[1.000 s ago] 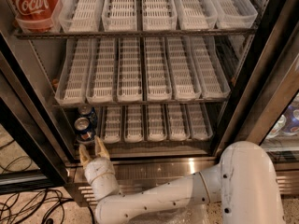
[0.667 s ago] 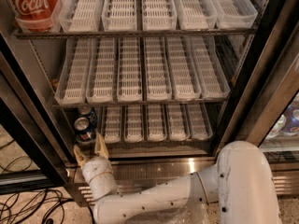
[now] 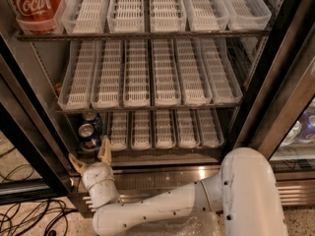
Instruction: Pick pepsi can from bottom shelf of fridge
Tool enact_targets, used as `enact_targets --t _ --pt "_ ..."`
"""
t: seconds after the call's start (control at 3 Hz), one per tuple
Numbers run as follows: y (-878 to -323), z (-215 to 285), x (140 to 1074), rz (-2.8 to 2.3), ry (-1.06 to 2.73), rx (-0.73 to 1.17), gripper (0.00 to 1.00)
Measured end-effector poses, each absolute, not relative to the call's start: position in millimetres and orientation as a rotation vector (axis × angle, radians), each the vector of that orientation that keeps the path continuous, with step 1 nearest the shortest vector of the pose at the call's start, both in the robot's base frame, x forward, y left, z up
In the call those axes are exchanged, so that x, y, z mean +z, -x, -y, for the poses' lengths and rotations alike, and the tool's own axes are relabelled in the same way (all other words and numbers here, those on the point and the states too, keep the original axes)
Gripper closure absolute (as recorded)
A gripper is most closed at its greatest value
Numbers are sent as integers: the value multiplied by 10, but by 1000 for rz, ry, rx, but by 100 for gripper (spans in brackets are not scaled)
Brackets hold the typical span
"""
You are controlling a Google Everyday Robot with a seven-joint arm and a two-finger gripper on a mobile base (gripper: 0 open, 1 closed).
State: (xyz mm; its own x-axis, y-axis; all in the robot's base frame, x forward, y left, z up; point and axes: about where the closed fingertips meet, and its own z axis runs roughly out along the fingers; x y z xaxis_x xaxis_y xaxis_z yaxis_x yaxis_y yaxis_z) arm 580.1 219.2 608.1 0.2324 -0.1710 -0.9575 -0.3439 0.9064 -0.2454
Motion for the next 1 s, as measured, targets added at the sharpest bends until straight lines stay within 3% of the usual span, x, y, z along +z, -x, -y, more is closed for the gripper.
enact_targets --t 1.0 --pt "-5908 -2286 6047 -1354 401 133 28"
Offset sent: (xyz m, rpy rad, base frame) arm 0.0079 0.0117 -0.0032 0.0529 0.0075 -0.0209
